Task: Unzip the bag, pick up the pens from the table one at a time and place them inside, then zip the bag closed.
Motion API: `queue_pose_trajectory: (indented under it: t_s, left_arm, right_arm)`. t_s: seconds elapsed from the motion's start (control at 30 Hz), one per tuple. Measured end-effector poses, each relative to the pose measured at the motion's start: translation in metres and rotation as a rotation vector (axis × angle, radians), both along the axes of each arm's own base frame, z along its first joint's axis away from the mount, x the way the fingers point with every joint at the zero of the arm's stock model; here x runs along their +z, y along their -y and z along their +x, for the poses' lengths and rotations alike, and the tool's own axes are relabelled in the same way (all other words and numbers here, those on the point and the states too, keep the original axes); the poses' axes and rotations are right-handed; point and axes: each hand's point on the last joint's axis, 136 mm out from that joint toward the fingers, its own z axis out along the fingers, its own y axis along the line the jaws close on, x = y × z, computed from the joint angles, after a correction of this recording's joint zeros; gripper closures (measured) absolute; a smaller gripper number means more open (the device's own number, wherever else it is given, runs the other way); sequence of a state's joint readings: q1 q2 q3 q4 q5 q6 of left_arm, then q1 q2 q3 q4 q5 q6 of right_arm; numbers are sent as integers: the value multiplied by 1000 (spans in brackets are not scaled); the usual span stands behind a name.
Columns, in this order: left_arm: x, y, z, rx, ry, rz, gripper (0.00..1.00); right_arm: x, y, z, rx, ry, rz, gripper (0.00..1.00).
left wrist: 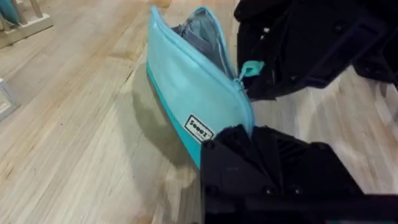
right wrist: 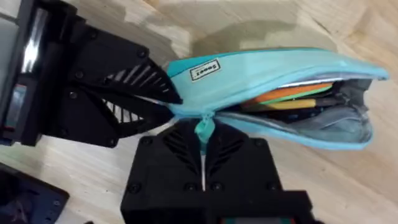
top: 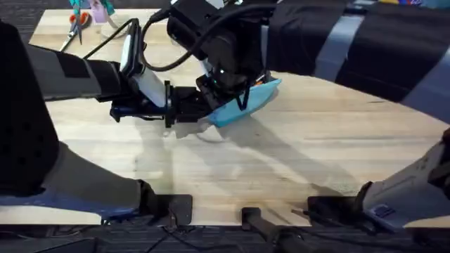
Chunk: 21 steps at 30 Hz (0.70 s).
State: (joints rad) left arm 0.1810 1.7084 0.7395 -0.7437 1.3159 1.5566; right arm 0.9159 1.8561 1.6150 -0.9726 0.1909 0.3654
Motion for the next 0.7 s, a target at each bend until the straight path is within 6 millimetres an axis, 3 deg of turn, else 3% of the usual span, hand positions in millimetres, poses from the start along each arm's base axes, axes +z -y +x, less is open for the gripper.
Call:
queue_pose_trajectory:
  t_s: [0.4,0.7]
  left_arm:
    - [0,0,0,0,2,-1,959]
    - [1,0,1,1,5,-5,959]
  right_arm:
    - [0,13,14,1,-10,-1,970]
    - [-1,35,34,-66,-22,6,970]
